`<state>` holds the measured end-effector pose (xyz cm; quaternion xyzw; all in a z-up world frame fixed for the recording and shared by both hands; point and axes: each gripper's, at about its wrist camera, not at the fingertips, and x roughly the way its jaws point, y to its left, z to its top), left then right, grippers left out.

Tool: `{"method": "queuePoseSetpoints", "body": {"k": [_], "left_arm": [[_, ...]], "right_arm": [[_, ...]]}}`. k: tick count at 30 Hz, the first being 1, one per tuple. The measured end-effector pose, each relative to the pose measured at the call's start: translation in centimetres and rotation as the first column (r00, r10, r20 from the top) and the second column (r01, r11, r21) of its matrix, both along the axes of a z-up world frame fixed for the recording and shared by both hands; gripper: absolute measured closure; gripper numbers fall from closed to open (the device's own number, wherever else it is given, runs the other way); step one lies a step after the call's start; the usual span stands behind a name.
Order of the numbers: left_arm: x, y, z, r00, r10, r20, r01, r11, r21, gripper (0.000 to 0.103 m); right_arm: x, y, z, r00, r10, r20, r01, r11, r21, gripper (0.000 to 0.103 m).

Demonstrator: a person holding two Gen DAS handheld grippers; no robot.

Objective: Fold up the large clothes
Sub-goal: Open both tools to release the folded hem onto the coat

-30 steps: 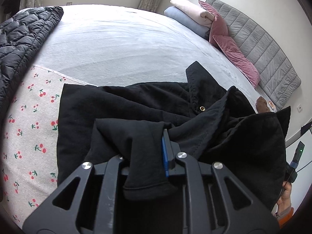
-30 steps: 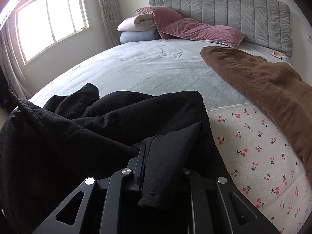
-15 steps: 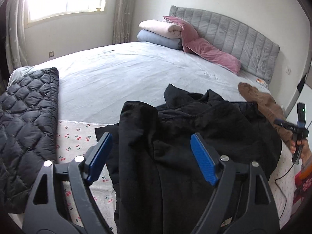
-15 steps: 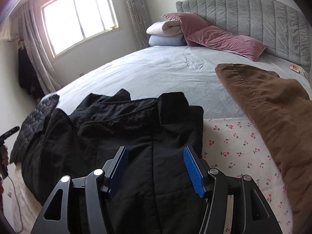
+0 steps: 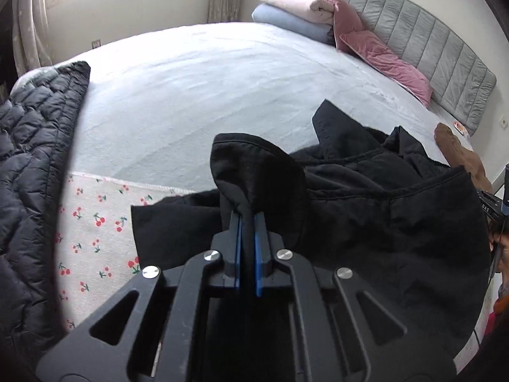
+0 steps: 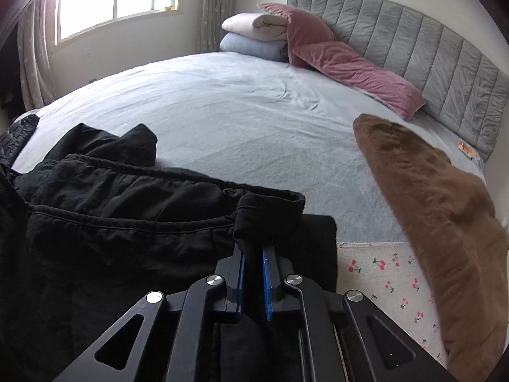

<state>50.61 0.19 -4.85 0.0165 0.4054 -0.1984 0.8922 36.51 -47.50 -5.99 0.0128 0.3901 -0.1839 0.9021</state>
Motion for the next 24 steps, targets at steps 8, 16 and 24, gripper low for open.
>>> {"method": "queuePoseSetpoints", "body": {"k": [8, 16, 24], "left_arm": [[0.1, 2.7, 7.7, 0.951, 0.147, 0.27, -0.124, 0.987, -0.103, 0.096], [8.7, -2.3, 0.6, 0.929, 0.253, 0.271, -0.308, 0.933, 0.187, 0.088], [8.1, -1.8, 1.1, 0.934, 0.294, 0.203, -0.328, 0.931, 0.163, 0.053]], "right_arm": [[-1.1, -4.4, 8.4, 0.911, -0.287, 0.296, 0.303, 0.953, -0.006, 0.099], [8.8, -4.7, 4.1, 0.916, -0.375, 0.144, 0.393, 0.909, -0.136, 0.087], [7.3, -2.8, 1.8, 0.964, -0.258, 0.062, 0.263, 0.961, -0.086, 0.053]]}}
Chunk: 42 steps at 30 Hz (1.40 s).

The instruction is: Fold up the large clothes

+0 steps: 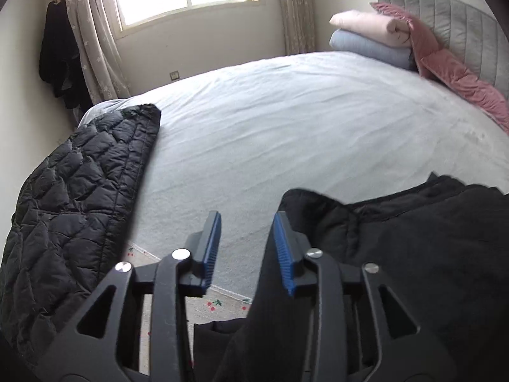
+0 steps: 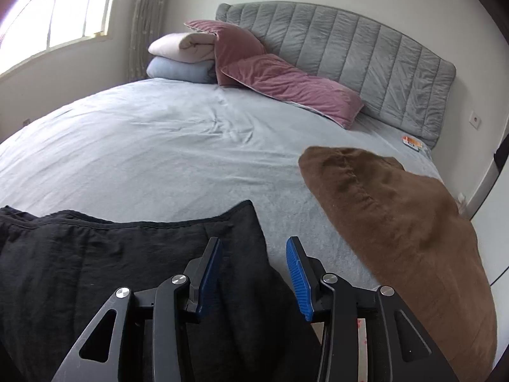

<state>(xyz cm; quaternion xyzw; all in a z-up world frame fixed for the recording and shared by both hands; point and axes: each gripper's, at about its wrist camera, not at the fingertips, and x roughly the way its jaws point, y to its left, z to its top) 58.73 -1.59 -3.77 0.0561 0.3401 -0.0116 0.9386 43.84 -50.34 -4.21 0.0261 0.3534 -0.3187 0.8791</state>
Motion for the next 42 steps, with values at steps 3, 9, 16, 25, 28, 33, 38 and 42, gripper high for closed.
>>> {"method": "queuePoseSetpoints", "body": {"k": [3, 9, 16, 25, 28, 33, 38, 42], "left_arm": [[-3.5, -4.5, 2.9, 0.988, -0.148, 0.034, 0.149, 0.988, -0.047, 0.041], [-5.2, -13.8, -0.2, 0.938, -0.322, -0.127, 0.3, 0.94, -0.164, 0.041], [2.2, -4.5, -5.9, 0.972, -0.052, -0.228, 0.09, 0.984, 0.156, 0.041], [-0.7, 6.6, -2.5, 0.981, 0.119, -0.156, -0.097, 0.985, 0.142, 0.048], [-5.6, 2.4, -0.3, 0.989, -0.047, -0.137, 0.059, 0.995, 0.079, 0.036], [-14.5, -4.3, -0.7, 0.946, -0.307, -0.106, 0.311, 0.95, 0.021, 0.027], [-15.6, 1.1, -5.7, 0.951, -0.248, -0.184, 0.253, 0.967, 0.006, 0.025], [-15.4, 5.6, -5.2, 0.965, -0.152, -0.212, 0.154, 0.988, -0.007, 0.017]], "right_arm": [[0.4, 7.0, 2.3, 0.985, 0.172, 0.019, -0.171, 0.985, -0.007, 0.037], [5.1, 17.3, -0.7, 0.911, 0.411, -0.031, -0.405, 0.907, 0.115, 0.034], [1.8, 1.4, -4.0, 0.983, 0.13, -0.129, -0.116, 0.987, 0.109, 0.033], [-7.1, -2.8, 0.3, 0.998, -0.011, -0.062, 0.015, 0.998, 0.066, 0.03], [-7.5, 5.8, 1.4, 0.977, 0.2, -0.068, -0.196, 0.979, 0.06, 0.03], [-9.3, 16.4, -1.4, 0.898, 0.436, -0.059, -0.422, 0.89, 0.171, 0.03], [-14.5, 9.5, -5.1, 0.952, 0.286, -0.108, -0.26, 0.944, 0.205, 0.03], [-20.6, 0.1, -5.3, 0.992, 0.062, -0.112, -0.031, 0.965, 0.259, 0.017]]}}
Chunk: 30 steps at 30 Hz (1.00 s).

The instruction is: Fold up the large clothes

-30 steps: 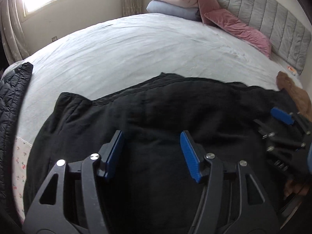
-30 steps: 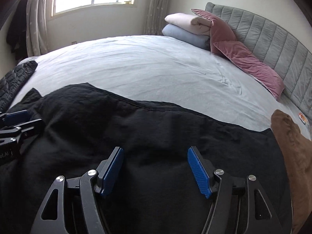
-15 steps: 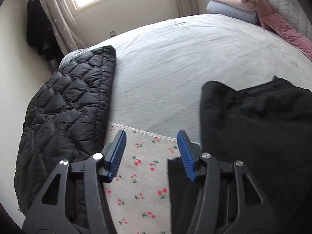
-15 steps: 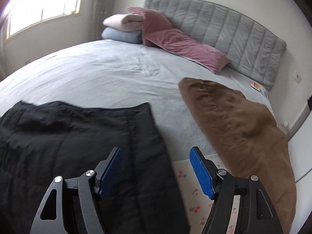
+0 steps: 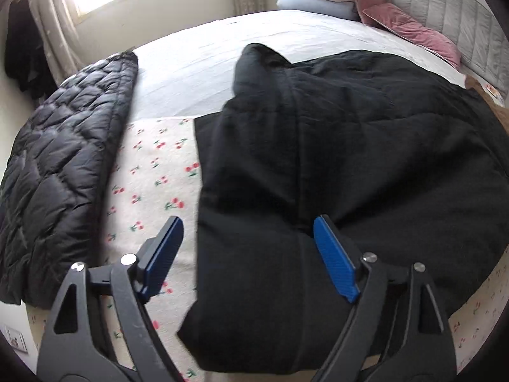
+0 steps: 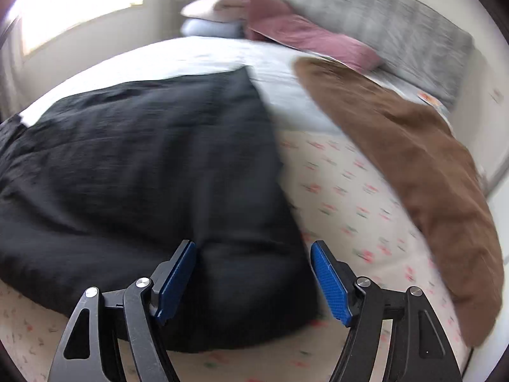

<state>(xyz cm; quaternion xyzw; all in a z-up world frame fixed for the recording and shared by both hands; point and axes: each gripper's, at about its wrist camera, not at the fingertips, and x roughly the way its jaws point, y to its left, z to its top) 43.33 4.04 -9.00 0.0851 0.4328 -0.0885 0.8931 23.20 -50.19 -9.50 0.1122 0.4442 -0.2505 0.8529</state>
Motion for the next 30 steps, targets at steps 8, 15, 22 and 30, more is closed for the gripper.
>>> {"method": "queuePoseSetpoints", "body": {"k": [8, 15, 22, 30], "left_arm": [[-6.0, -1.5, 4.9, 0.999, -0.012, -0.031, 0.012, 1.0, 0.004, 0.018], [-15.5, -3.1, 8.4, 0.996, 0.011, -0.093, -0.018, 0.997, -0.08, 0.003], [-23.7, -6.2, 8.2, 0.997, 0.021, -0.08, -0.028, 0.997, -0.078, 0.001], [-26.8, -9.4, 7.7, 0.998, -0.014, -0.055, 0.012, 0.999, -0.047, 0.001]], "right_arm": [[-4.4, 4.5, 5.3, 0.999, 0.02, 0.037, -0.019, 0.999, -0.028, 0.017], [-8.2, 14.1, 8.9, 0.995, 0.079, 0.063, -0.081, 0.997, 0.019, 0.016], [-11.9, 23.5, 8.7, 0.991, 0.129, 0.024, -0.129, 0.992, -0.016, 0.013], [-12.5, 26.6, 6.7, 0.987, 0.16, -0.013, -0.161, 0.986, -0.046, 0.013]]}}
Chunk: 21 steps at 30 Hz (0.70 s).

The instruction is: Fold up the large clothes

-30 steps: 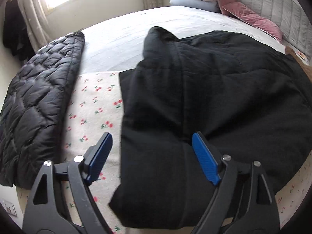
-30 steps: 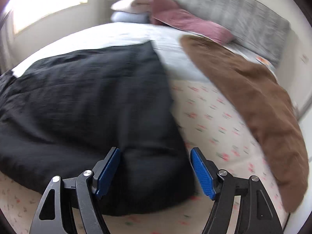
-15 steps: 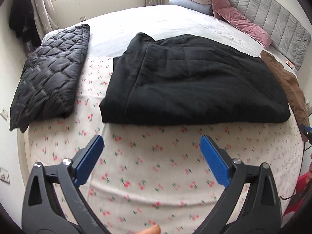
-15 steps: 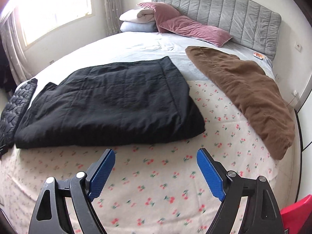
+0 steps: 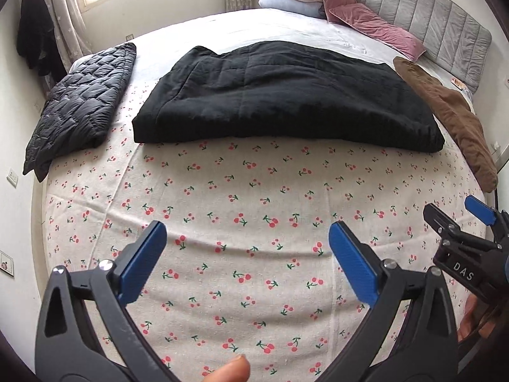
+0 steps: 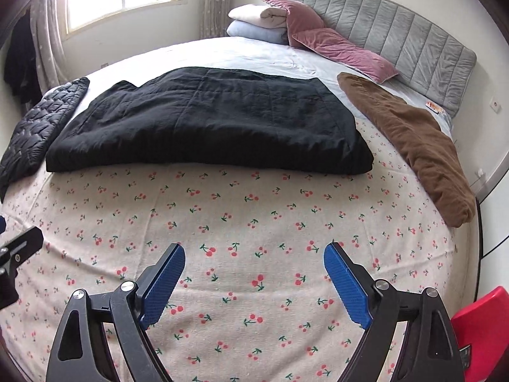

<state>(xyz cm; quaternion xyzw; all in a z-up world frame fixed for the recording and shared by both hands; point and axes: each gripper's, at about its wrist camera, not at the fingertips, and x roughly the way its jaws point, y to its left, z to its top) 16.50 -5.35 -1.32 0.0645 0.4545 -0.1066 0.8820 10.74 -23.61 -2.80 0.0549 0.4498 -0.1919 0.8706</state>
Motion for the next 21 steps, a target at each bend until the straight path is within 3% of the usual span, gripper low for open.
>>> {"method": "queuePoseSetpoints", "body": {"k": [10, 21], "left_arm": [[-0.2, -0.2, -1.9, 1.0, 0.019, -0.021, -0.018, 0.999, 0.049, 0.001], [-0.1, 0.0, -2.1, 0.999, 0.017, -0.036, -0.016, 1.0, 0.022, 0.001]], "right_arm": [[0.3, 0.8, -0.2, 1.0, 0.028, -0.001, -0.028, 1.0, 0.013, 0.013], [0.2, 0.8, 0.0, 1.0, 0.03, 0.0, -0.03, 1.0, 0.005, 0.013]]}}
